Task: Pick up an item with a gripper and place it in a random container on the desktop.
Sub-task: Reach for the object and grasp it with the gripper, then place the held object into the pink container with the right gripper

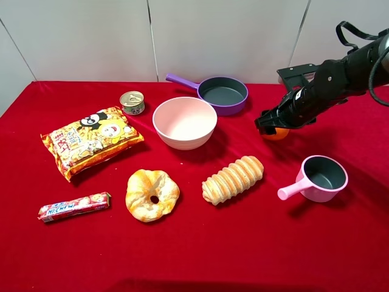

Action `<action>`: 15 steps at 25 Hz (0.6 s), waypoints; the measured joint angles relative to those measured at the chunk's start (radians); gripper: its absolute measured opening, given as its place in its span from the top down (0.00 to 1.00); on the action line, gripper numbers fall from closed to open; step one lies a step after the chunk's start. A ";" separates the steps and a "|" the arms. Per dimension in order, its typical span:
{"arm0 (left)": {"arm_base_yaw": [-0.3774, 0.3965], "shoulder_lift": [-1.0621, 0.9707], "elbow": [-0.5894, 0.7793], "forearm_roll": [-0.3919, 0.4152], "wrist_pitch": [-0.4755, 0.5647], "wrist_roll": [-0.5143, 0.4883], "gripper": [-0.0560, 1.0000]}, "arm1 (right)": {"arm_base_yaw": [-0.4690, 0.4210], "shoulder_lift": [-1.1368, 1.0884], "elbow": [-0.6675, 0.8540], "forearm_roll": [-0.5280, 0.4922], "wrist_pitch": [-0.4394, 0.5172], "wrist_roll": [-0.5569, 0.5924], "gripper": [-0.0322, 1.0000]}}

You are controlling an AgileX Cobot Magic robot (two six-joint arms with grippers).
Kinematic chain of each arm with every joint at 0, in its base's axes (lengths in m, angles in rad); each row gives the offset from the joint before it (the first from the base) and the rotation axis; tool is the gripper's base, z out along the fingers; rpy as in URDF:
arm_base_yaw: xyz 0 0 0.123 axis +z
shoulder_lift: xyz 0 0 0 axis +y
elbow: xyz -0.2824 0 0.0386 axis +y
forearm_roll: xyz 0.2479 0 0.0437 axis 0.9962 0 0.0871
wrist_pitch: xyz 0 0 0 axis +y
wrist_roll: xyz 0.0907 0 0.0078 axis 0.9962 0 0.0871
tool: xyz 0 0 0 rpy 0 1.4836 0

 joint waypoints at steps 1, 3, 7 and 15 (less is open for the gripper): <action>0.000 0.000 0.000 0.000 0.000 0.000 0.02 | 0.000 0.000 0.000 -0.002 -0.001 0.000 0.45; 0.000 0.000 0.000 0.000 0.000 0.000 0.02 | 0.000 0.000 0.000 -0.007 -0.001 0.000 0.45; 0.000 0.000 0.000 0.000 0.000 0.000 0.02 | 0.000 0.000 0.000 -0.011 -0.001 0.000 0.45; 0.000 0.000 0.000 0.000 0.000 0.000 0.02 | 0.000 0.000 0.000 -0.016 0.004 0.000 0.45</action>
